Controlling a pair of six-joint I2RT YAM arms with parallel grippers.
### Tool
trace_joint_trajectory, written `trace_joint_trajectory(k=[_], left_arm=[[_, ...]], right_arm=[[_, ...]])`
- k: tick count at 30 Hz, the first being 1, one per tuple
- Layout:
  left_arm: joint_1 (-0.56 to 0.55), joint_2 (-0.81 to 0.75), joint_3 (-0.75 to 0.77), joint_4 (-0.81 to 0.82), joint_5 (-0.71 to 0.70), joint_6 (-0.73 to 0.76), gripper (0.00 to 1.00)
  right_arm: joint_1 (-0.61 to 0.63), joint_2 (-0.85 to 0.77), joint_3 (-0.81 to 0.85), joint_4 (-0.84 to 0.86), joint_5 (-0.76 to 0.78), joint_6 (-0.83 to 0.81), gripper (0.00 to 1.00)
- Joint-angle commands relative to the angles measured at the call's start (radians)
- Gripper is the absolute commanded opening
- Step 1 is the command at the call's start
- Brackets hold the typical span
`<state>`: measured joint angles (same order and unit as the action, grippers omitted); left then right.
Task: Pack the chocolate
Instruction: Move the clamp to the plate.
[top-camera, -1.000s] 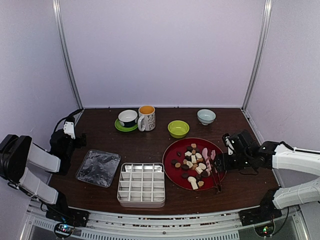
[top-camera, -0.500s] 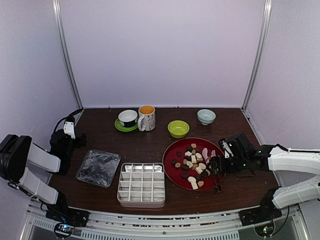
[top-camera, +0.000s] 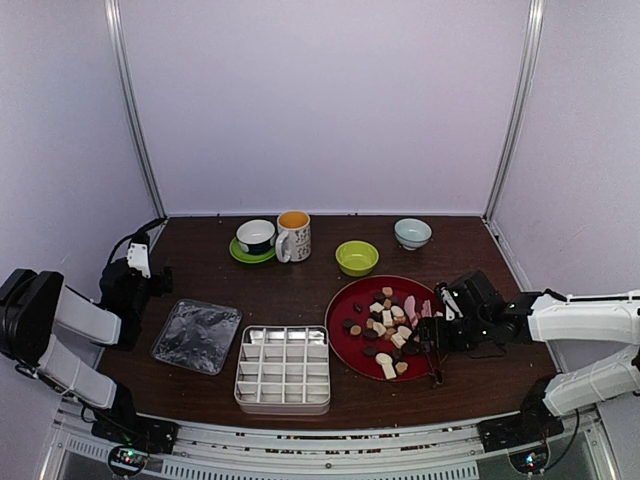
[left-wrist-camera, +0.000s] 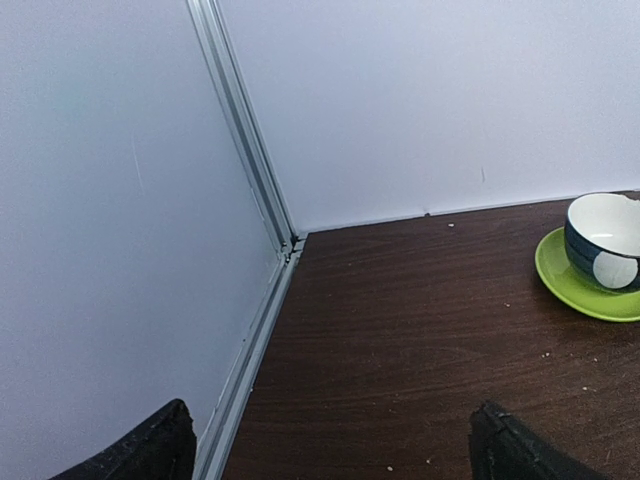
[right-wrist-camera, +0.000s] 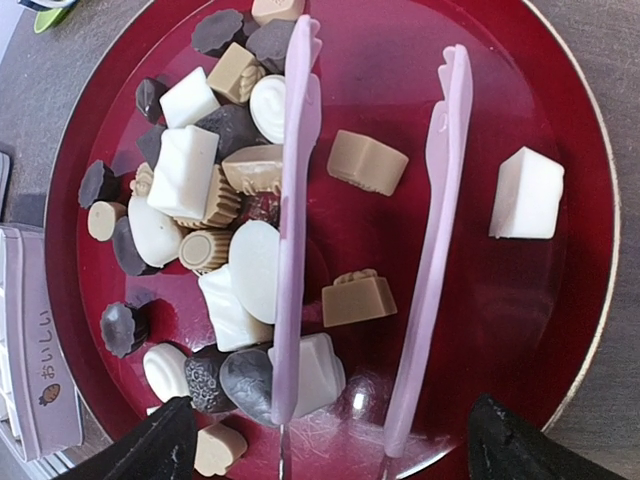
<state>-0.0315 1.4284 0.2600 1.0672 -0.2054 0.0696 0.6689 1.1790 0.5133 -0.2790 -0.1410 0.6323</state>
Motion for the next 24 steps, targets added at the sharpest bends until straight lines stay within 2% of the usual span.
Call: trace_joint_trajectory(k=[1, 24], left_arm=[[0.009, -0.002, 0.016, 0.024, -0.006, -0.001, 0.98], [0.009, -0.001, 0.016, 0.025, -0.006, -0.001, 0.98]], right_arm=[[-0.001, 0.029, -0.005, 0.033, -0.012, 0.013, 0.92], [-0.002, 0.047, -0.024, 0.056, -0.013, 0.027, 0.88]])
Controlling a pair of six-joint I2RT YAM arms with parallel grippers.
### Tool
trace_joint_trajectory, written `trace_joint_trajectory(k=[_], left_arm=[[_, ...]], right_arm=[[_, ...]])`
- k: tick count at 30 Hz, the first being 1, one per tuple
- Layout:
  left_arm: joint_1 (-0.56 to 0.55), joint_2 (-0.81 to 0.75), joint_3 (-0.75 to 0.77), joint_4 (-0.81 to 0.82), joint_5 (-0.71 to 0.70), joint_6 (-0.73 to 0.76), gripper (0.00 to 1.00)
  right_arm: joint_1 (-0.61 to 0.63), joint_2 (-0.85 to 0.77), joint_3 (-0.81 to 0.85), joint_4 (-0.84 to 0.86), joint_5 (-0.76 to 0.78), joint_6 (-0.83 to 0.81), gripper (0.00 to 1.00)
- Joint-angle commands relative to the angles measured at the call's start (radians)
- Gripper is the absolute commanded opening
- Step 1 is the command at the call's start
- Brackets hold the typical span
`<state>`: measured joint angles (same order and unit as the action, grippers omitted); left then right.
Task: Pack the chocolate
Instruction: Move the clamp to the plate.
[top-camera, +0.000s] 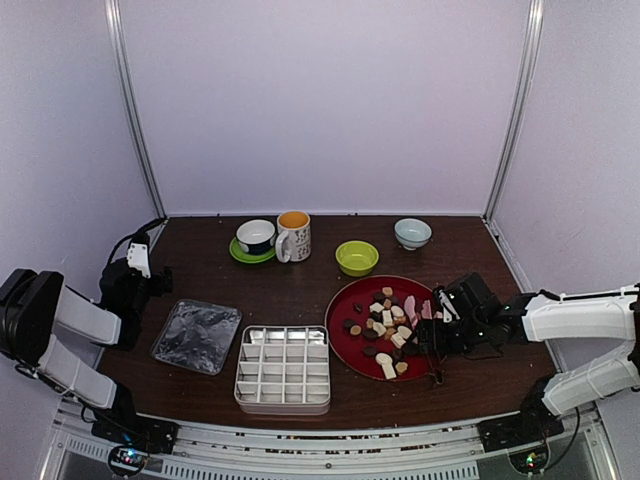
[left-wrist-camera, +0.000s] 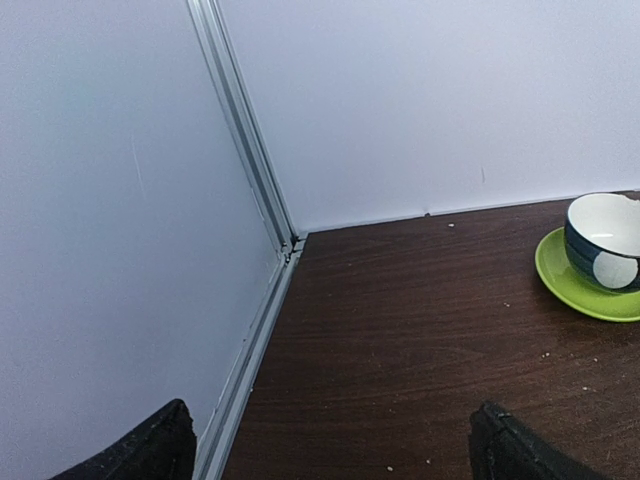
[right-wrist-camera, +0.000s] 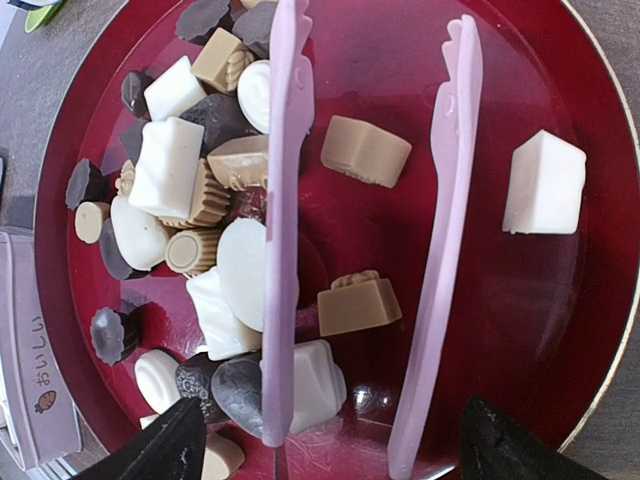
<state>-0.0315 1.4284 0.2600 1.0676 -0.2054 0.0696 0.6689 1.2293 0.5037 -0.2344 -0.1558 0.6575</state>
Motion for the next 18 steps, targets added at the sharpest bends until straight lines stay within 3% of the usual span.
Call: trace_joint_trajectory(k=[1, 18], left_arm=[[0.009, -0.001, 0.016, 0.024, -0.006, -0.001, 0.98], [0.009, -0.002, 0.016, 0.023, -0.006, -0.001, 0.98]], right_arm=[[-0.002, -0.003, -0.015, 0.012, 0.002, 0.002, 0.88], [-0.002, 0.002, -0.019, 0.015, -0.001, 0.003, 0.88]])
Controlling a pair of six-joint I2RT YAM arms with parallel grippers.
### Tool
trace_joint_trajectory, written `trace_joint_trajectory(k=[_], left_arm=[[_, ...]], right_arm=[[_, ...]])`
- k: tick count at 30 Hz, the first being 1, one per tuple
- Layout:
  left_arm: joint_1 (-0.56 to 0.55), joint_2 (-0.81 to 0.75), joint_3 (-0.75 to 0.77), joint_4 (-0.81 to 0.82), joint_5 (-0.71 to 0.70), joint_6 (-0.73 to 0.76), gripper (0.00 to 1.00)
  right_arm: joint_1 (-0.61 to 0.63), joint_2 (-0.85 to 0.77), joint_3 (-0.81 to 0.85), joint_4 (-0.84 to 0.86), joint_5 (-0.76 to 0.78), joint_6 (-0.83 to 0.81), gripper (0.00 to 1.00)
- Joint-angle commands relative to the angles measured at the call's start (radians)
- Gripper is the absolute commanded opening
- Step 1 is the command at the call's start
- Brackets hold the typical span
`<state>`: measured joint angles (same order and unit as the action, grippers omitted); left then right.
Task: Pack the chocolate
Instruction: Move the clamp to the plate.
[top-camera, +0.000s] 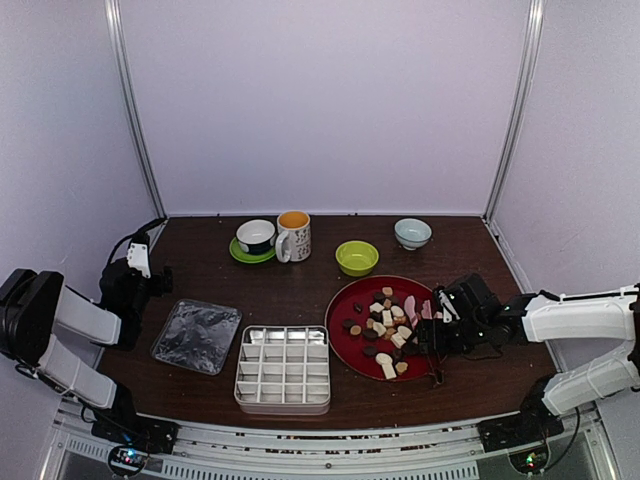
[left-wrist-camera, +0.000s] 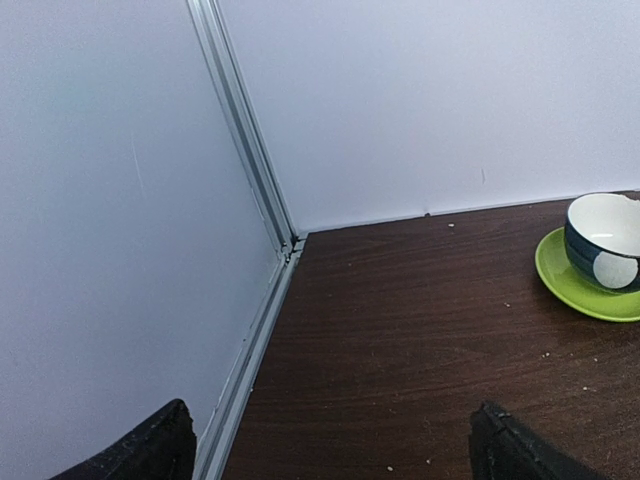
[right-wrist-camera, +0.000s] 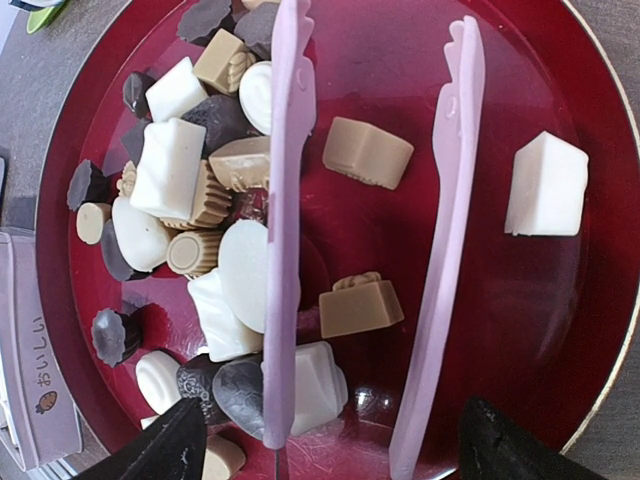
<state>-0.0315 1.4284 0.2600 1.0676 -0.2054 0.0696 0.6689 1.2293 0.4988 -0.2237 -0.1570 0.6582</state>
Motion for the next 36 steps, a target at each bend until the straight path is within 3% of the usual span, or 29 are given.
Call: trace_joint_trajectory(k=[1, 21, 36], left_arm=[[0.009, -0.001, 0.016, 0.024, -0.005, -0.001, 0.98], [0.009, -0.002, 0.016, 0.023, -0.006, -0.001, 0.98], [0.009, -0.002, 0.016, 0.024, -0.006, -0.001, 0.98]], right_arm=[[-0.001, 0.002, -0.014, 0.004, 0.002, 0.003, 0.87], [-0.002, -0.017, -0.053, 0.074, 0.011, 0.044, 0.82], [0.002, 0.006, -0.027, 0.017, 0.076, 0.046, 0.56]])
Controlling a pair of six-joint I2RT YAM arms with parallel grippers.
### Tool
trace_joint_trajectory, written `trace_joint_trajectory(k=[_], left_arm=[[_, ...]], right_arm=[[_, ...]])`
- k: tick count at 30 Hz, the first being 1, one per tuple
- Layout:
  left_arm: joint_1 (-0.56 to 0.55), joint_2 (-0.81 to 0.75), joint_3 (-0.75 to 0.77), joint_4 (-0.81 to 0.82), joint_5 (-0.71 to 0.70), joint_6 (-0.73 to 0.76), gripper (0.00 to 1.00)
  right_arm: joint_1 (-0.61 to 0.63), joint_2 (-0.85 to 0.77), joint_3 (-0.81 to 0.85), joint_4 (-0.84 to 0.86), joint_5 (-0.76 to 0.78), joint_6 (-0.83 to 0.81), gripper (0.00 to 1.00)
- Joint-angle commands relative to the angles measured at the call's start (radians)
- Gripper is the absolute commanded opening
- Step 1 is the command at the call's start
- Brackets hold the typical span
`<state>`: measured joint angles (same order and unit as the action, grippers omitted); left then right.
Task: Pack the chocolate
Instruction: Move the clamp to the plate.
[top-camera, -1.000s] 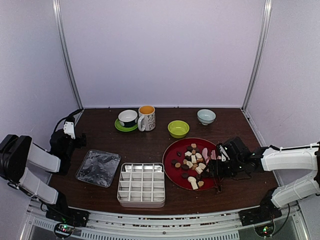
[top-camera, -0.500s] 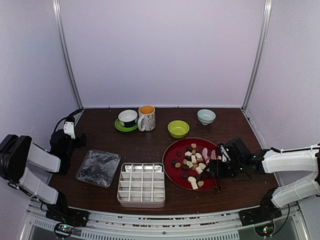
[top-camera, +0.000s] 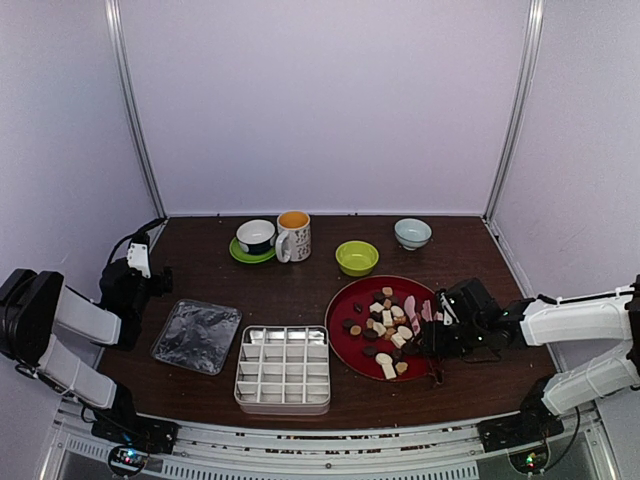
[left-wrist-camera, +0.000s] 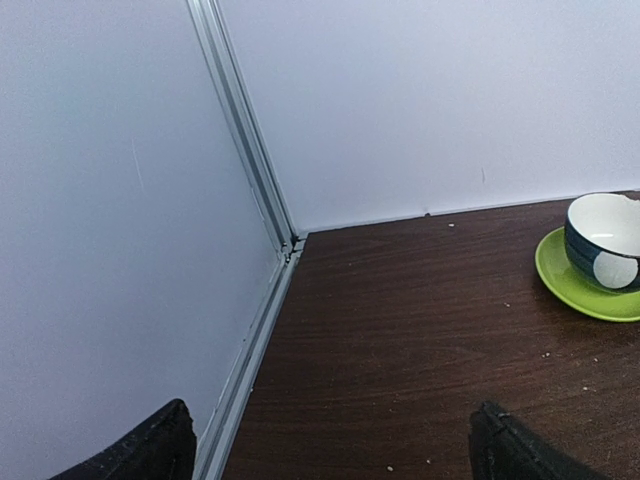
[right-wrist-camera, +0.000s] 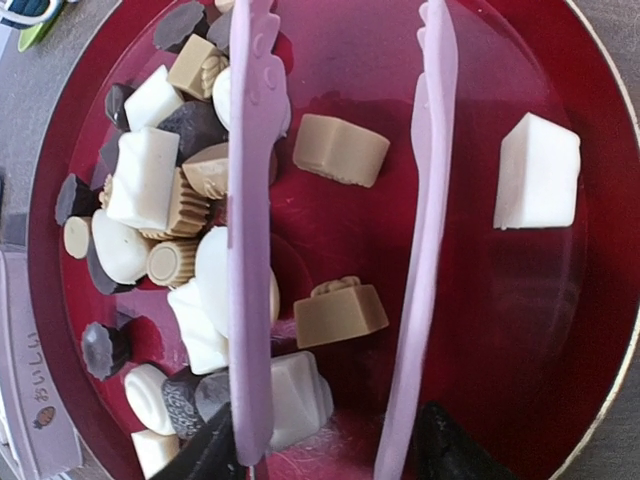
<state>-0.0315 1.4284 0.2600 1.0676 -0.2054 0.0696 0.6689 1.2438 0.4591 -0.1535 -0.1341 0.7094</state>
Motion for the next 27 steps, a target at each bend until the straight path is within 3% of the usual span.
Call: trace_joint_trajectory(k=[1, 7, 27], left_arm=[[0.009, -0.002, 0.016, 0.023, -0.005, -0.001, 0.98], [0.009, -0.002, 0.016, 0.023, -0.005, -0.001, 0.98], [0.009, -0.001, 0.016, 0.024, -0.006, -0.001, 0.98]], right_arm=[[0.004, -0.022, 0.01, -0.058, 0.061, -0.005, 0.52], [0.005, -0.104, -0.005, -0.076, 0.081, -0.005, 0.41], [0.005, -0.17, 0.106, -0.303, 0.118, -0.149, 0.37]])
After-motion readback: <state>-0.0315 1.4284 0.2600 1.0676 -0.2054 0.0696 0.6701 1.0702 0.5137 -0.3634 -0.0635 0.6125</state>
